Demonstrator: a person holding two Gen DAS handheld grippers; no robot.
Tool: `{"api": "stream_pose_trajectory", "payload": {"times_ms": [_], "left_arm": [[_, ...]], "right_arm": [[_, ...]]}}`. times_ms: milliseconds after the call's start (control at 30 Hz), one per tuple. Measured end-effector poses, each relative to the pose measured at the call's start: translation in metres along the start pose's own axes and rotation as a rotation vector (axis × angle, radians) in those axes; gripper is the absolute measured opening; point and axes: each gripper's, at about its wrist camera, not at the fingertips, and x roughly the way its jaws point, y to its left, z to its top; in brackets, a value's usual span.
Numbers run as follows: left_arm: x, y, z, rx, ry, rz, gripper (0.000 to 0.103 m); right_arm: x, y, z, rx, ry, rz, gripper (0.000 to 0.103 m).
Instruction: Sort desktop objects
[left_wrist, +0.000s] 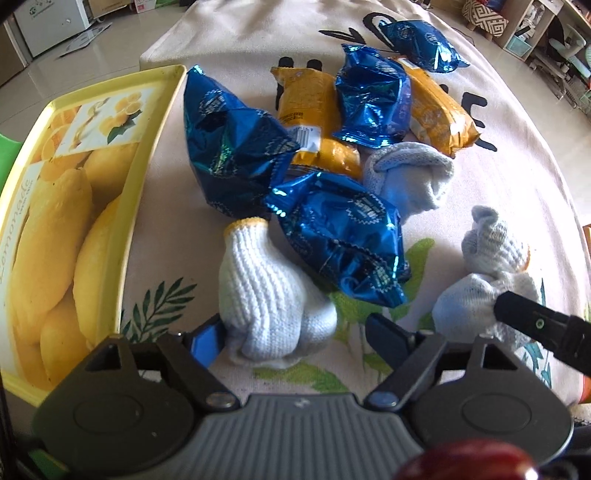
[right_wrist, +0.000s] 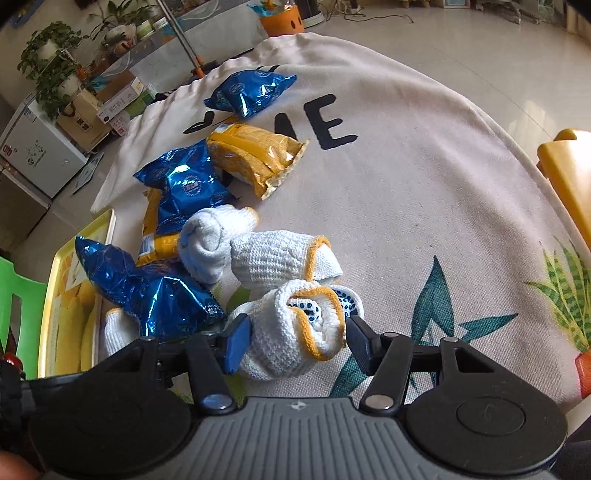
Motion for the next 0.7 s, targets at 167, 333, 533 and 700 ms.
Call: {"api": "stream_pose_trajectory", "payload": {"times_ms": [167, 333, 533, 700], "left_arm": [[-0.004, -0.001, 0.004, -0.031, 0.001, -0.079, 0.089], [-0.005, 0.008, 0.006, -0.045, -0.005, -0.010, 0.096], [0.002, 0.014, 0.005, -0.066, 0.019, 0.004, 0.102], [0.011, 0.020, 0.005, -0.092, 0.036, 0.050, 0.102]], "right_arm": [[-0.002, -0.008, 0.004, 0.052, -0.008, -0.016, 0.059], [0.001, -0.012, 0.003, 0.098, 0.028, 0.019, 0.065], [0.006, -0.008, -0.002, 0.085, 0.065, 0.060, 0.065], [0.014, -0.002, -0.004, 0.061, 0.085, 0.066, 0.065]]}}
